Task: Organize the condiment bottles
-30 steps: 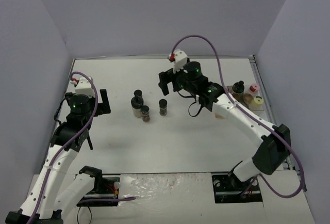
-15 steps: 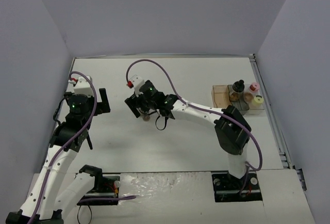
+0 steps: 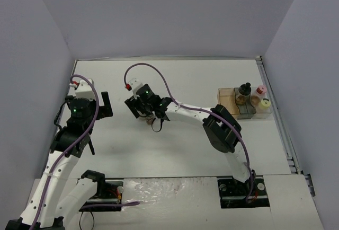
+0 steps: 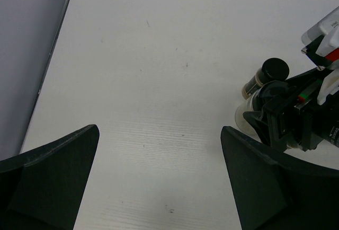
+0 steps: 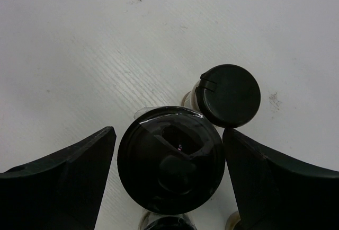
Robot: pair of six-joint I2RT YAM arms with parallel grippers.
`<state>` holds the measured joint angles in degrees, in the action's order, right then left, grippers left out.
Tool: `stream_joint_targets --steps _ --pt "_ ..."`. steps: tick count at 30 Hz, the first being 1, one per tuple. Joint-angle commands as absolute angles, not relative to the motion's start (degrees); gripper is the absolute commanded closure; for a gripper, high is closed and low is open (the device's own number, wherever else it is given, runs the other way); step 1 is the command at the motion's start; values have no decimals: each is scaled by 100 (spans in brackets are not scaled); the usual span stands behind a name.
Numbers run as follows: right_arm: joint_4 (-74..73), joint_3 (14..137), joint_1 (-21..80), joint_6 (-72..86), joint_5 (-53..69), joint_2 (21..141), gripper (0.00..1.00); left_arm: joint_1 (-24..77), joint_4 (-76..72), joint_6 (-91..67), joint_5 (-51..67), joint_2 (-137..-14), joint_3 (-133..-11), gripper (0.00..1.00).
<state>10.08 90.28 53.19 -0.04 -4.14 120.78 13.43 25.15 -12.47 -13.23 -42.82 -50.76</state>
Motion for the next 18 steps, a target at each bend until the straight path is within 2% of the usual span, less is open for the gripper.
stream_joint_targets --steps 1,4,10,14,18 --pt "1336 9348 5282 -9 -553 12043 30 1310 2279 -1295 -1404 -4242 -5309 3" --pt "1326 9324 5282 -9 -590 12031 42 1310 2276 -1301 -1380 -4245 -5309 3" --pt "1301 9256 5282 -9 -627 11791 79 1318 2276 -1292 -1381 -4229 -5309 3" --pt "1261 9319 5291 -8 -428 11456 97 1317 2276 -1293 -1389 -4228 -5309 3" --pt "1250 9382 5298 -26 -308 10928 100 1318 2285 -1299 -1387 -4236 -5317 3"
